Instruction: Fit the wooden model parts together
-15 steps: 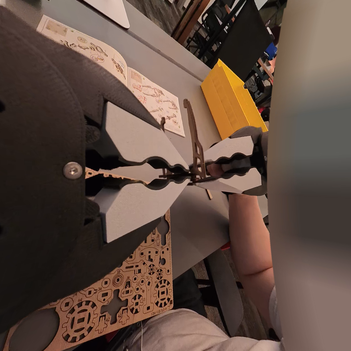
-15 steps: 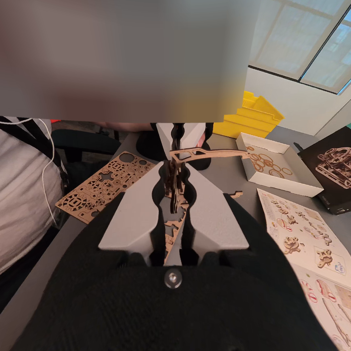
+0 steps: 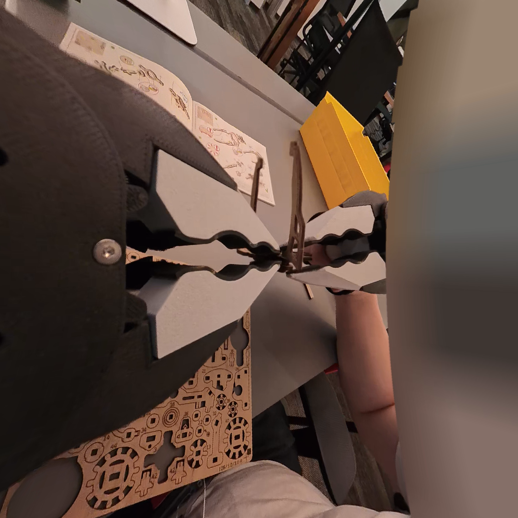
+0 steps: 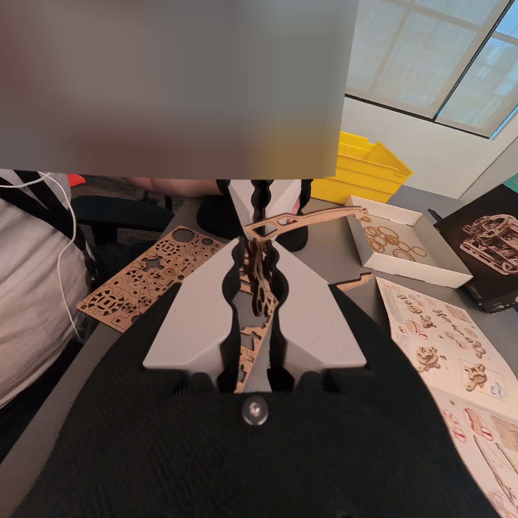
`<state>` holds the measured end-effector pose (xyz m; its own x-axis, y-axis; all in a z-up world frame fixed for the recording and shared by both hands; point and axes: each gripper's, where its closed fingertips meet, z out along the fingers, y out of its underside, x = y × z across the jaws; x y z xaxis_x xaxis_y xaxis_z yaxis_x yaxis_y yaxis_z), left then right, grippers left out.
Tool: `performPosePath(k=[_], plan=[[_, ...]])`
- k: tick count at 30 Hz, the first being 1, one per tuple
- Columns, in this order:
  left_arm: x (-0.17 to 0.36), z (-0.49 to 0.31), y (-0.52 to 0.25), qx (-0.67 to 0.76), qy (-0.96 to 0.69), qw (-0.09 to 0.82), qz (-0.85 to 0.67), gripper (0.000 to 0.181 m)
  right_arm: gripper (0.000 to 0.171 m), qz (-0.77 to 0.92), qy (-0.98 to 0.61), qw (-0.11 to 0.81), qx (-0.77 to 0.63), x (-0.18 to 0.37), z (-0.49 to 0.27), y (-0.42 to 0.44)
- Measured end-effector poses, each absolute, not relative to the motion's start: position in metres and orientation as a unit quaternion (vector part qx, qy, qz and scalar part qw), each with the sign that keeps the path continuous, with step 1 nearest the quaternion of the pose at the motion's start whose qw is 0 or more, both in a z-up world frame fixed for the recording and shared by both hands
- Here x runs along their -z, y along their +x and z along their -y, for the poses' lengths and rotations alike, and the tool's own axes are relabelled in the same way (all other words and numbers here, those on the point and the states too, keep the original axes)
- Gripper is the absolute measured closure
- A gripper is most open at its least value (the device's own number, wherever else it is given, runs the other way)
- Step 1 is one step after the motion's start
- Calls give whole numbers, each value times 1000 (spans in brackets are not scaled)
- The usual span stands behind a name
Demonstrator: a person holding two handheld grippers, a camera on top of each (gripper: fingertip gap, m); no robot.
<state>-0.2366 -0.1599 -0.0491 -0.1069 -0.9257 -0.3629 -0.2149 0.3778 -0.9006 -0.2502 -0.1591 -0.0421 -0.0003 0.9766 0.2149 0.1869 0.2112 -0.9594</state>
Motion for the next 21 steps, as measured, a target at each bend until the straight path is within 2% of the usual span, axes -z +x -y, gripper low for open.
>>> performPosePath(k=[21], plan=[[58, 161, -237, 331, -425, 500, -678, 181, 160, 608, -483, 526, -346, 50, 160, -253]])
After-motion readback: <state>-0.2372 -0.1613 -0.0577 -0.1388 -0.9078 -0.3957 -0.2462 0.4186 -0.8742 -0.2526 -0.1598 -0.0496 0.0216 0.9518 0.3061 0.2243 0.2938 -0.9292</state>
